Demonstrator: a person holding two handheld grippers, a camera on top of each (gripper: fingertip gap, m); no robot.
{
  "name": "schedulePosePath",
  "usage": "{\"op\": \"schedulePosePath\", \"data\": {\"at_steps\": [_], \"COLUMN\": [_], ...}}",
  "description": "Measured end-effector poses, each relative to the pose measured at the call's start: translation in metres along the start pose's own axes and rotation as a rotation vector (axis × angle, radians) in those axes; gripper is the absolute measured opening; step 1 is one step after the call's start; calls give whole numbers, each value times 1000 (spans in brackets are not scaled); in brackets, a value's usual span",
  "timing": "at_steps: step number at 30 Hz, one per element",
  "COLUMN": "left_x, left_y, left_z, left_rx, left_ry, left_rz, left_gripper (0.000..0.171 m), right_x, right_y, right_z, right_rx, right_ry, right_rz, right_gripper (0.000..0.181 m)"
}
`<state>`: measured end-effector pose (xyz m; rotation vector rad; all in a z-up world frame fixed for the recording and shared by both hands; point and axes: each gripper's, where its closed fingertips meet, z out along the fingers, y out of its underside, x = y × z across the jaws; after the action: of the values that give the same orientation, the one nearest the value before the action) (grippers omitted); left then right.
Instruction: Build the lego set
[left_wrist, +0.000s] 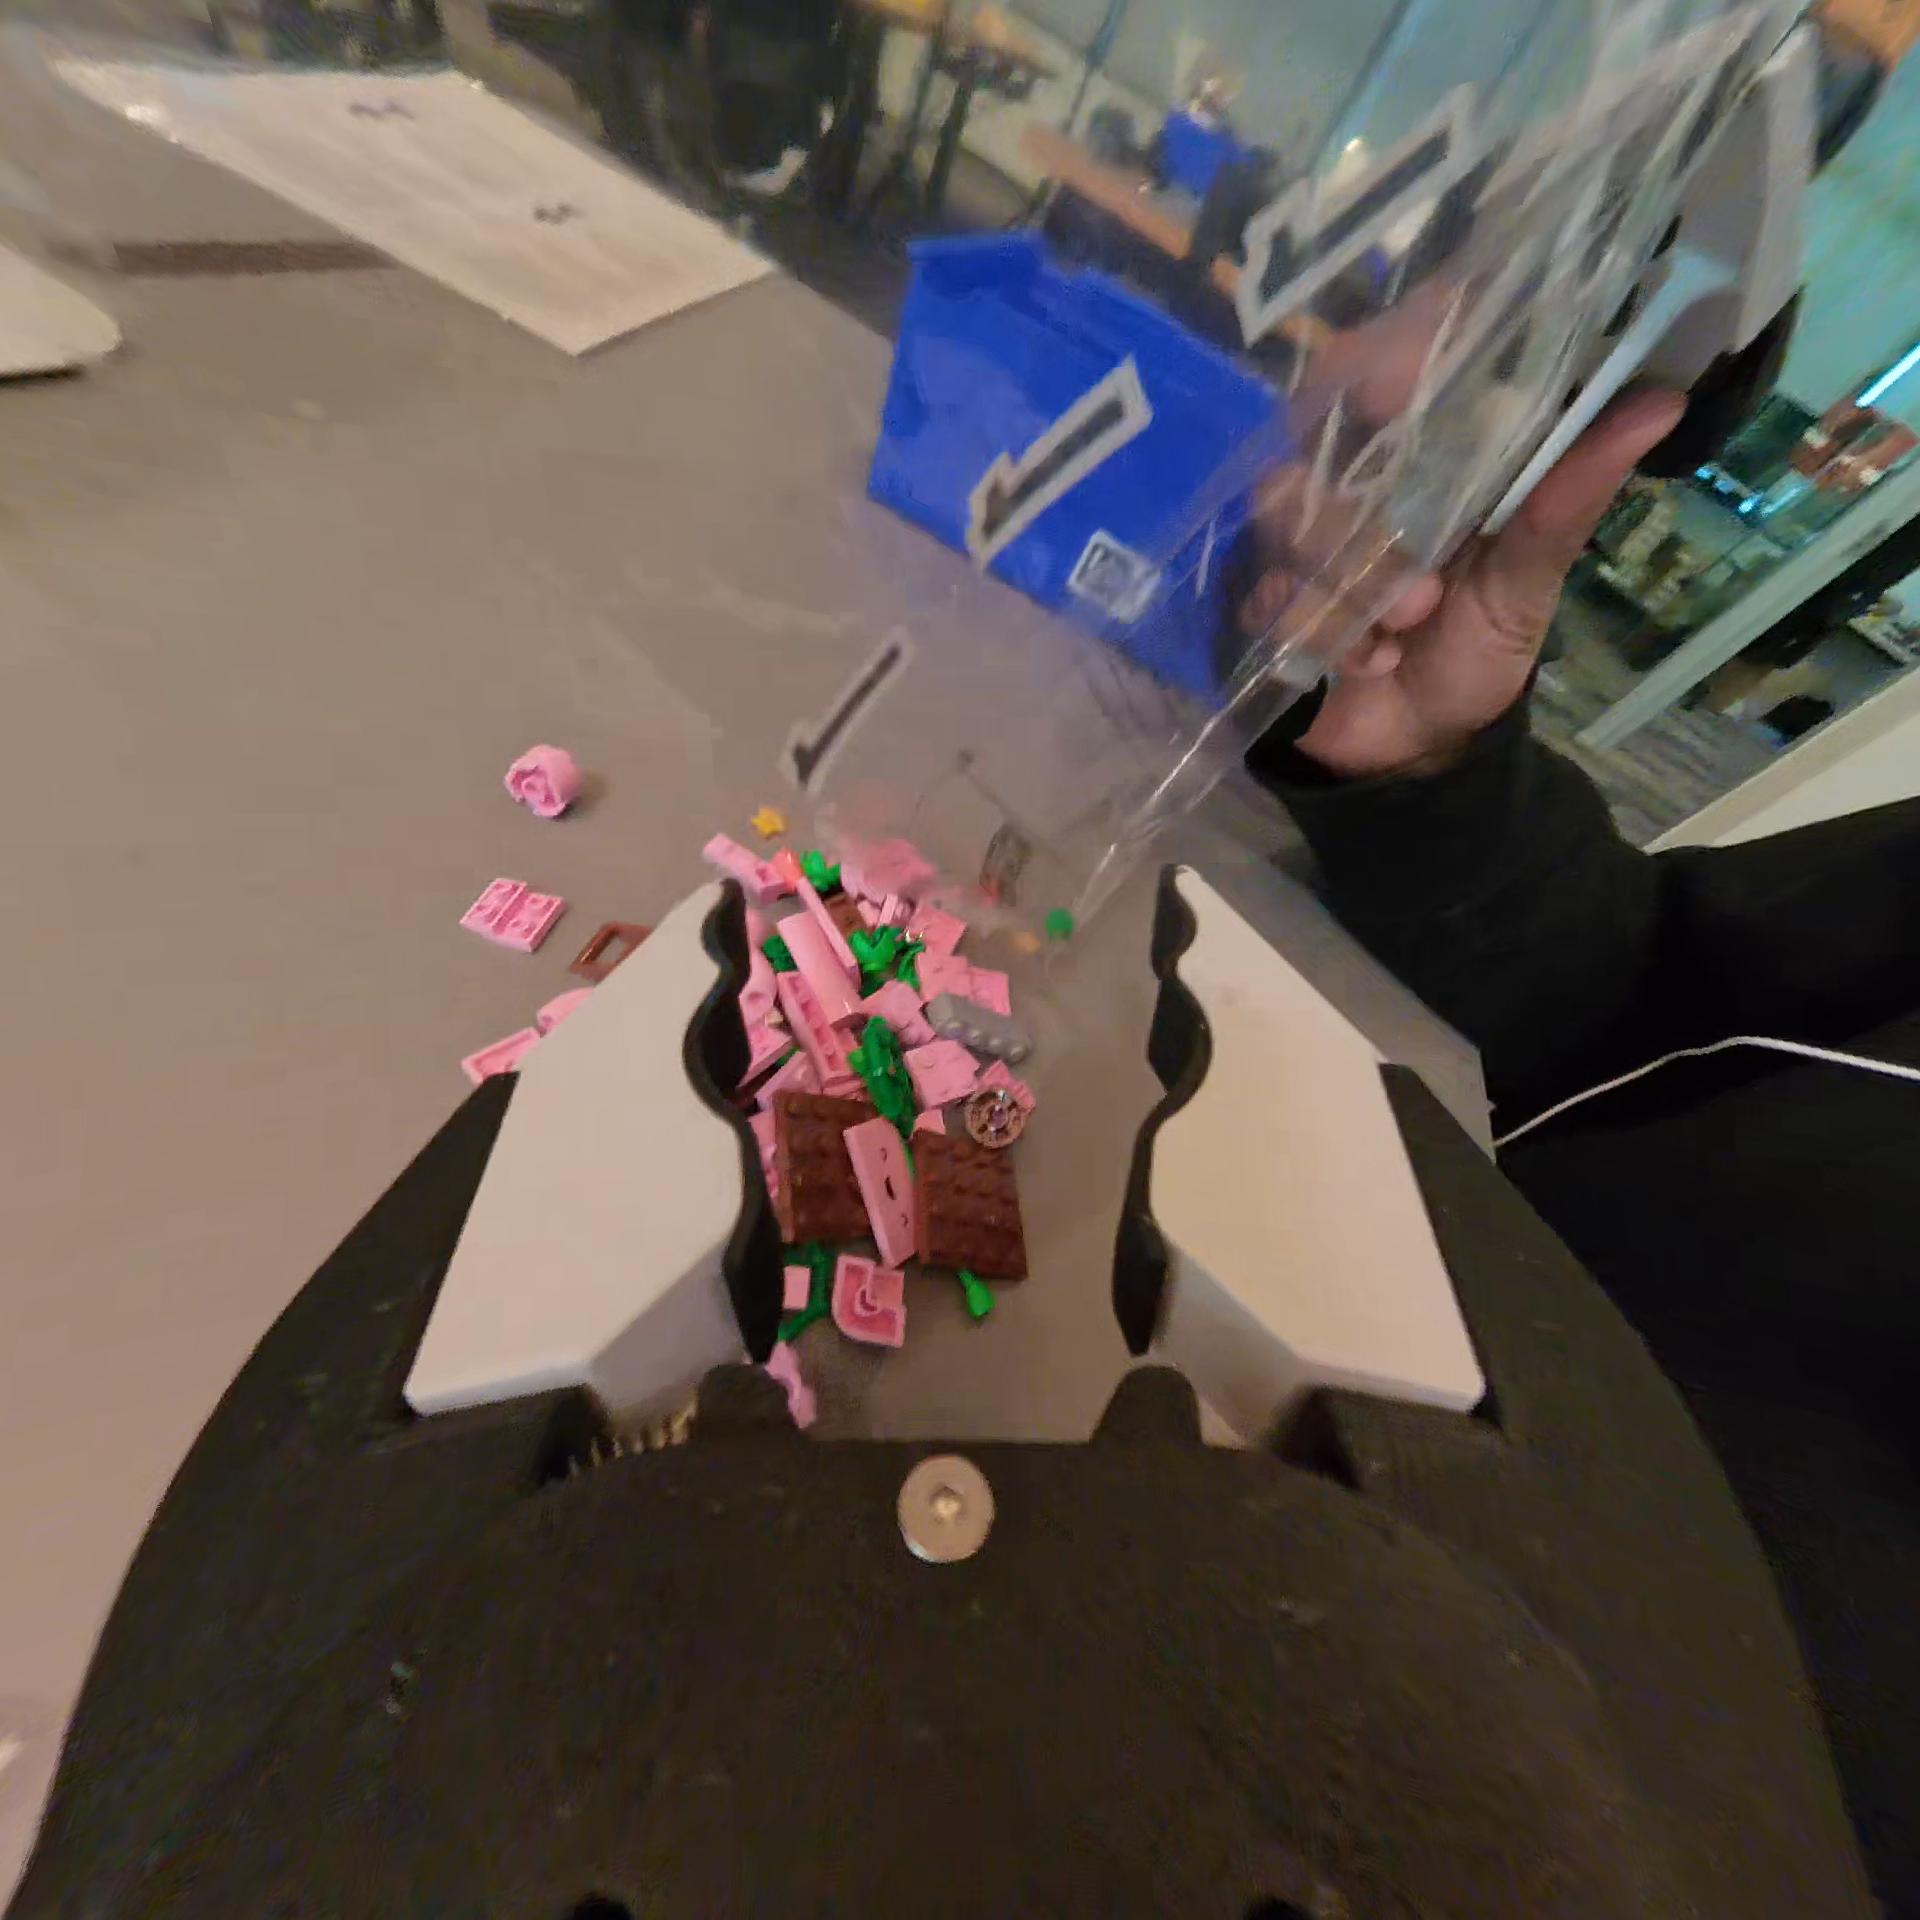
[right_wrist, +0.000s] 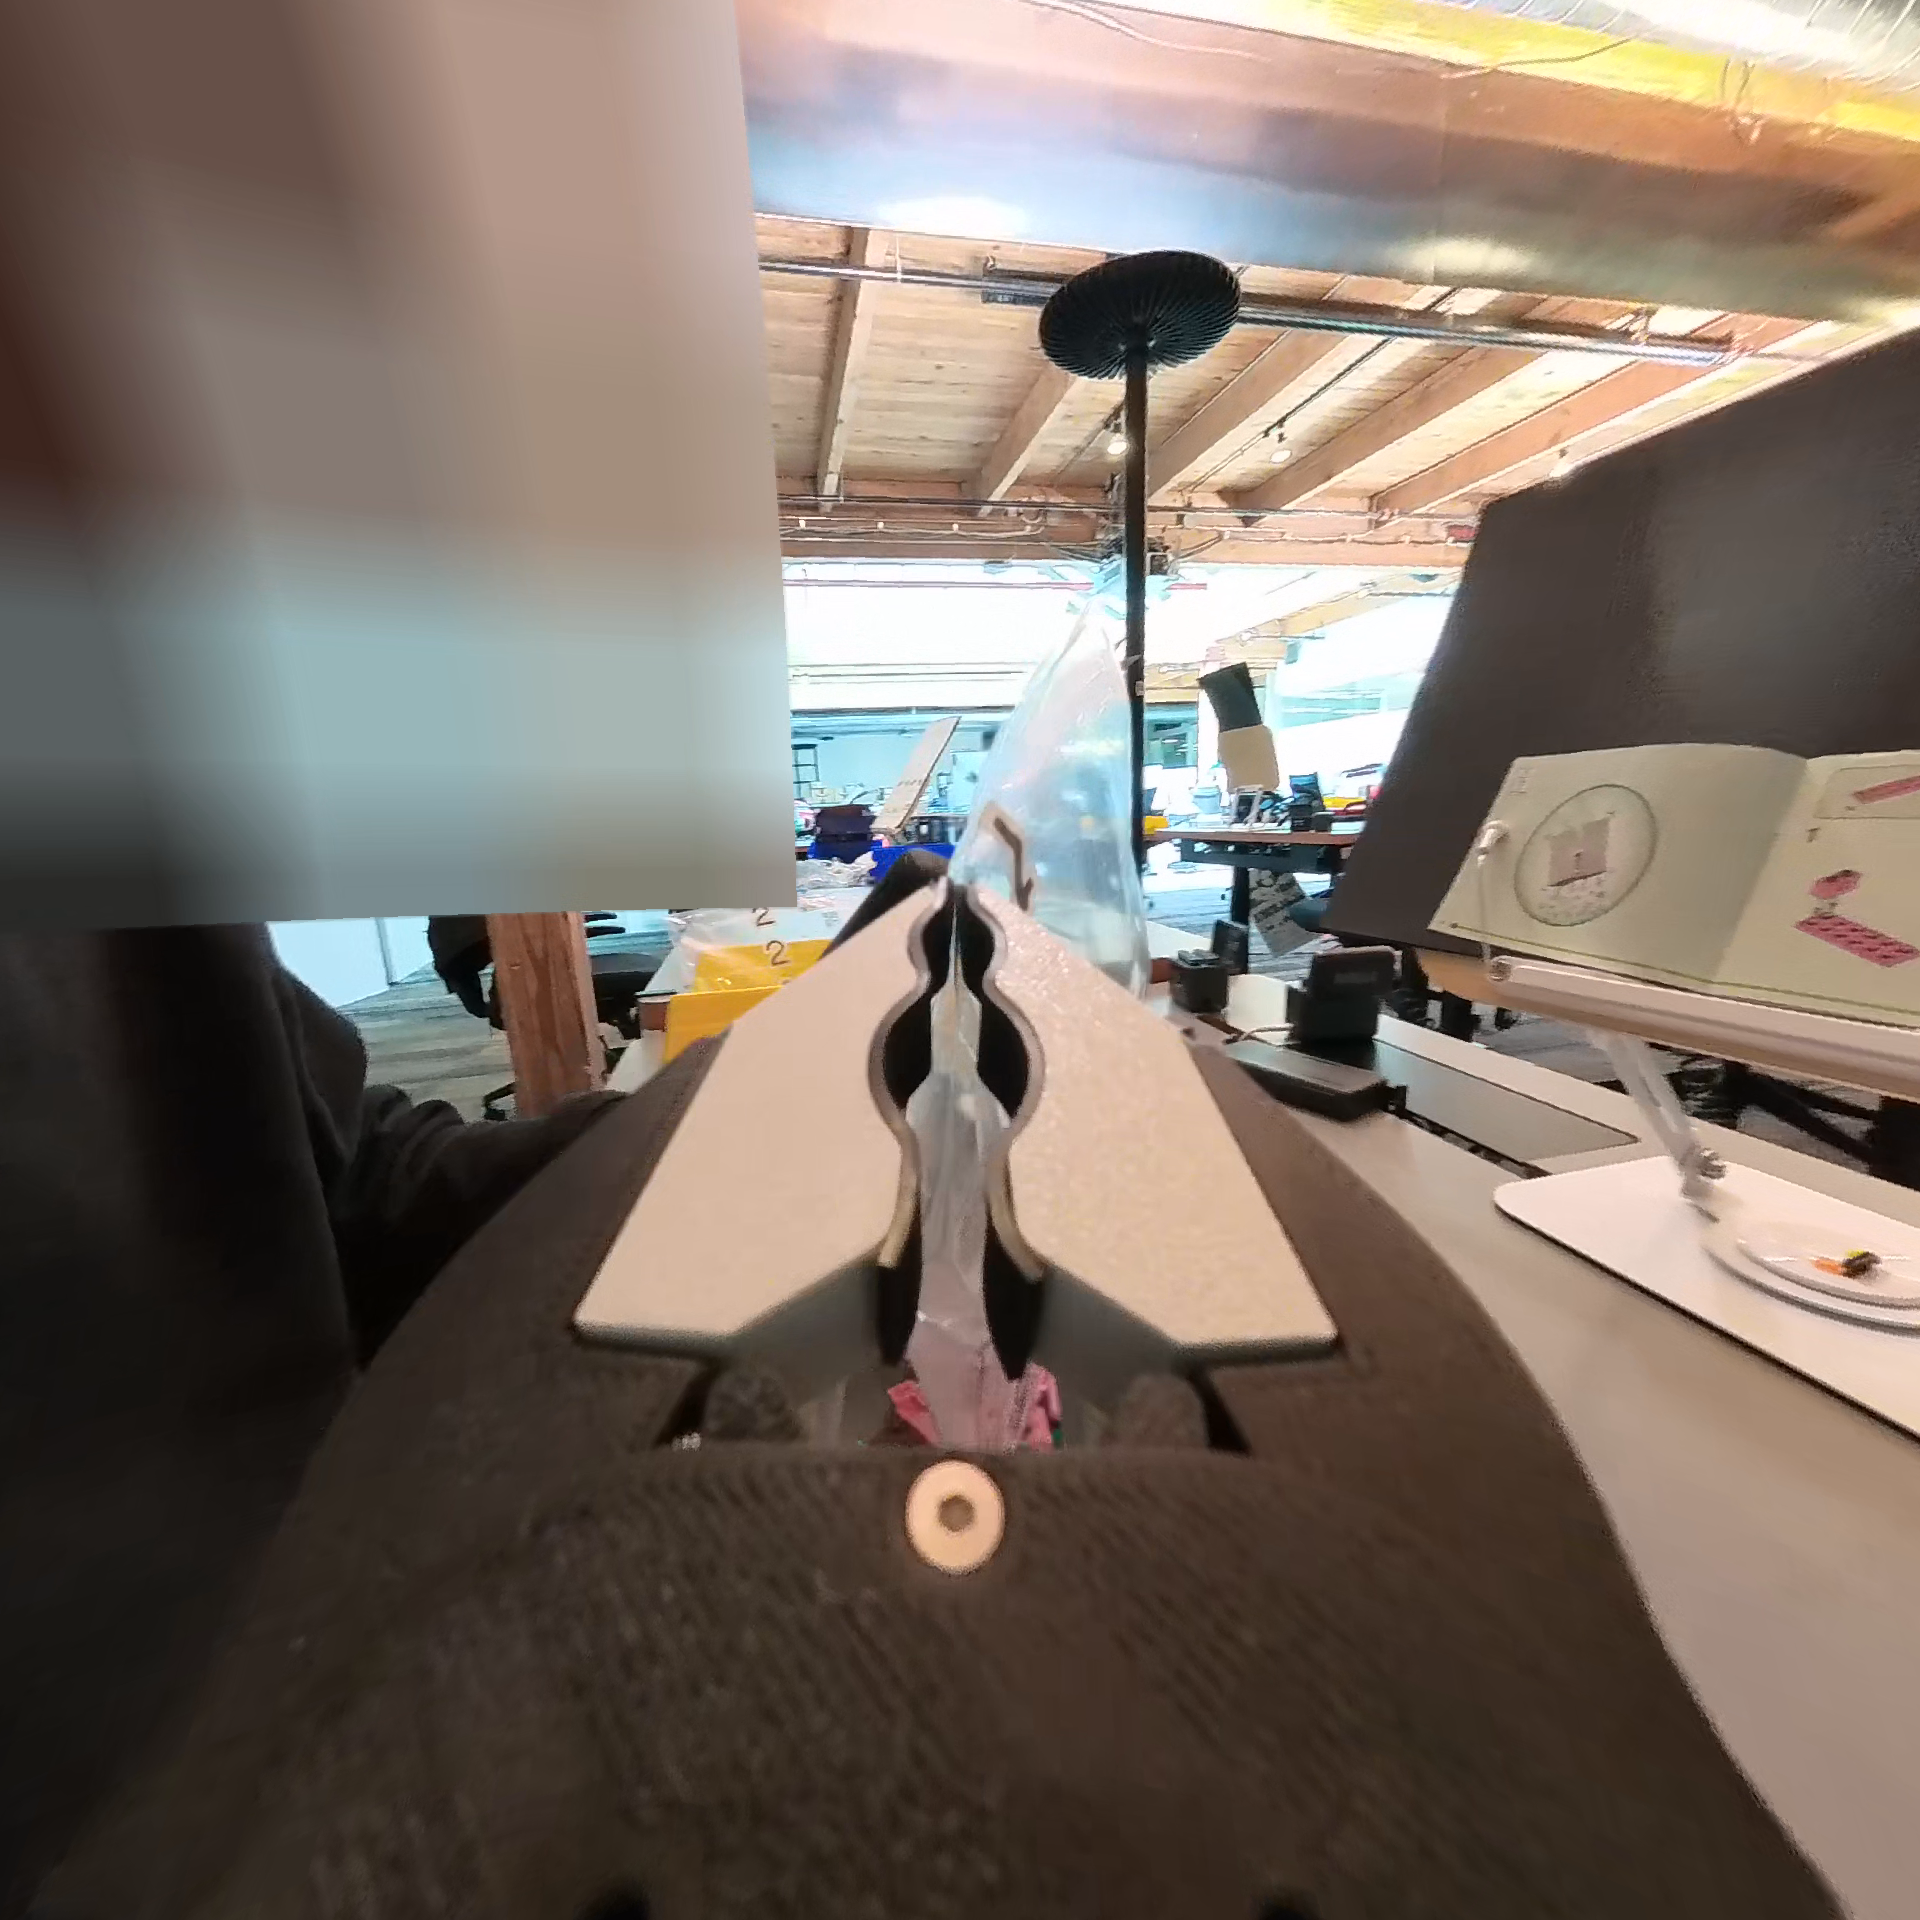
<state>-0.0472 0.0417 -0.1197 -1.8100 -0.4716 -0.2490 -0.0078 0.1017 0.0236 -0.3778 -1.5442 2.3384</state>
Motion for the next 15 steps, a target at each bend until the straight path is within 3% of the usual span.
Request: {"op": "schedulePosePath", "data": {"at_steps": [5, 9, 15], "left_x": [18, 16, 14], "left_y": [1, 4, 2], "left_z": [2, 3, 2], "left_rx": [-7, -27, -15], "left_ry": [111, 77, 70], "left_rz": [-14, 62, 51], "left_gripper": [53, 43, 31], "right_x": [3, 2, 8], "right_y": [-2, 0, -1], "right_z": [-2, 0, -2], "right_rx": [7, -3, -7], "right_ry": [16, 13, 69], "right_rz": [-10, -13, -53], "right_gripper": [0, 0, 0]}}
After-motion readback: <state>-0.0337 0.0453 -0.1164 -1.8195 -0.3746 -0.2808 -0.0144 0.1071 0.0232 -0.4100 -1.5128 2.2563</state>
